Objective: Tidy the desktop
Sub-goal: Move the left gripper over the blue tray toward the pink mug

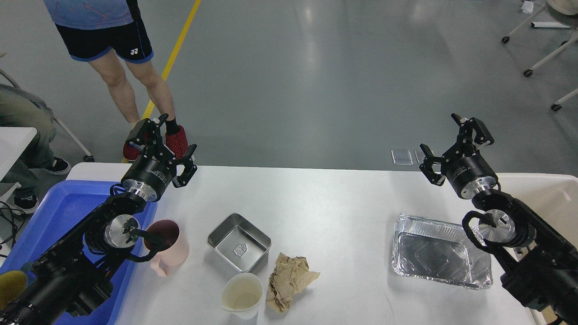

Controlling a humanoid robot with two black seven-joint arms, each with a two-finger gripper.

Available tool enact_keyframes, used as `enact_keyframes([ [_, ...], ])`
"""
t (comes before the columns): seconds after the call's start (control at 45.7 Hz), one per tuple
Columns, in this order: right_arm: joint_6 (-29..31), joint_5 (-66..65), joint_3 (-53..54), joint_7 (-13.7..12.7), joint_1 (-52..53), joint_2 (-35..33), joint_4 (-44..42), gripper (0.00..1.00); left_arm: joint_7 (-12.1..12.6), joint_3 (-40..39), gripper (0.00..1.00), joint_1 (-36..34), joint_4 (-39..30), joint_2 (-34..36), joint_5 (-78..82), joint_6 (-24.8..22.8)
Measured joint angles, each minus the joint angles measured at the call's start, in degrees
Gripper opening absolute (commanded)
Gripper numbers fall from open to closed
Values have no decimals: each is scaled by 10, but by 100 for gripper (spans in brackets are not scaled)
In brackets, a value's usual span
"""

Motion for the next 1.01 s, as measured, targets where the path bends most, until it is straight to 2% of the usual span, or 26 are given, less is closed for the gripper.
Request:
enact_keyframes([
  [0.394, 0, 0, -1, 0, 1, 6, -1, 100, -1, -10, 97, 0, -4, 7, -3, -3],
  [0.504, 0, 0, -1, 0, 2, 7, -1, 100, 0, -6, 97, 7, -29, 28, -4, -10],
  [0.613, 0, 0, -1, 0, -1, 4, -1, 100, 1, 1, 97, 39, -70, 88, -5, -12],
  [0.898, 0, 0, -1, 0, -9, 7, 2, 100, 9, 16, 97, 93, -222, 320, -8, -13],
  [1.007, 0, 0, -1, 0, -10, 10, 2, 100, 24, 38, 97, 112, -272, 410, -8, -32],
])
